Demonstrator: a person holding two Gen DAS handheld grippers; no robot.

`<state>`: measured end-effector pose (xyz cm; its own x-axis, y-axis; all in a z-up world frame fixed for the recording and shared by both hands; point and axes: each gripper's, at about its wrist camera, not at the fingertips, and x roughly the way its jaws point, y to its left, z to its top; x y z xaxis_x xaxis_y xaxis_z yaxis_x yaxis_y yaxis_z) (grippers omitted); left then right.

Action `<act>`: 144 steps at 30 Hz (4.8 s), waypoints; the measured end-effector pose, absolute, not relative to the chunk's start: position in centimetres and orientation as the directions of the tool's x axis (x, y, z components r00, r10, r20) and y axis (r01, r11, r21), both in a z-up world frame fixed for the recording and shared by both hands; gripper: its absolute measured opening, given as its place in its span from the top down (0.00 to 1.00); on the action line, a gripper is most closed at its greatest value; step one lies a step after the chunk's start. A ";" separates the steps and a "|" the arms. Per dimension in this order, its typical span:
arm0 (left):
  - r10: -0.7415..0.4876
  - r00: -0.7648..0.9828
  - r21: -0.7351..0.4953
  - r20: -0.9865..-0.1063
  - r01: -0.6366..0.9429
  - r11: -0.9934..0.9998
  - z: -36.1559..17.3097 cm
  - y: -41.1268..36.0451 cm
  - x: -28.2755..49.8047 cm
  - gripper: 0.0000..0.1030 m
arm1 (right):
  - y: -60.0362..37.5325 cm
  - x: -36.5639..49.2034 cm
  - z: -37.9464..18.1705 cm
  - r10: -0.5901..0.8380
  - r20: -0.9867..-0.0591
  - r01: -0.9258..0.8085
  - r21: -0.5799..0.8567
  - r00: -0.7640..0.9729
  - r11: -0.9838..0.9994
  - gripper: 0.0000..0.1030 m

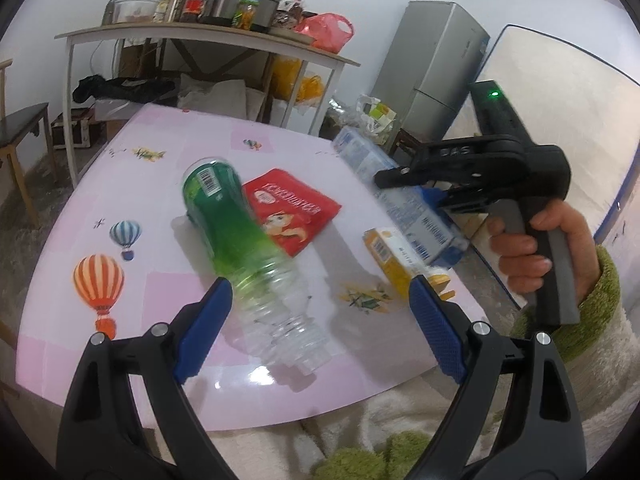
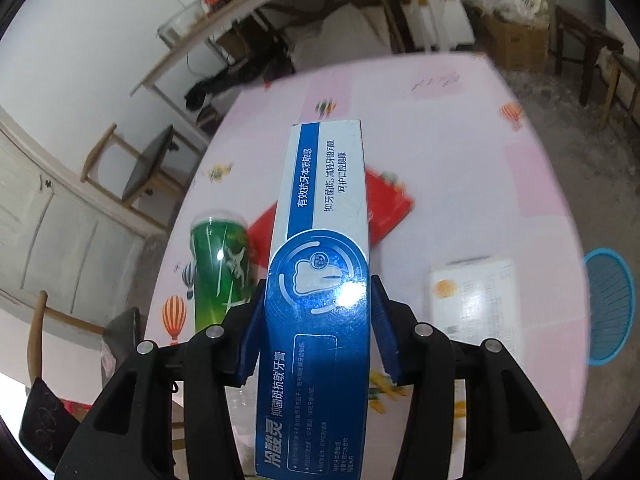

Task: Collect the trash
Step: 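Close the left gripper on the capsule box while the right gripper holds the toothpaste box, then carry both boxes over the blue wastebasket and open both grippers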

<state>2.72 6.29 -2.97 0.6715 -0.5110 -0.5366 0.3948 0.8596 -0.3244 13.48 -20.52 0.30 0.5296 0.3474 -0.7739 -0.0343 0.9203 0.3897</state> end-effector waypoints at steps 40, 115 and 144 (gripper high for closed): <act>-0.428 0.576 -0.141 -0.696 0.474 0.869 -3.1 -8.0 7.8 0.18 | -32.1 9.7 -7.3 0.266 -0.808 0.102 0.371 0.527 0.923 0.54; -0.306 0.454 -0.192 -0.837 0.280 0.941 -8.9 -12.3 13.8 0.32 | -34.1 7.0 -8.9 0.276 -0.800 0.090 0.378 0.533 0.921 0.52; -0.524 0.133 -0.332 -0.841 0.637 0.695 -3.8 -33.7 11.7 0.32 | -58.0 -8.8 -11.3 0.079 -0.713 0.547 0.599 0.696 0.584 0.53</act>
<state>11.72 -33.66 -3.76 0.1334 -0.5236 -0.8414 0.6375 0.6954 -0.3317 -8.81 -58.05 -11.32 0.6963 0.0795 -0.7134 0.5474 0.5841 0.5993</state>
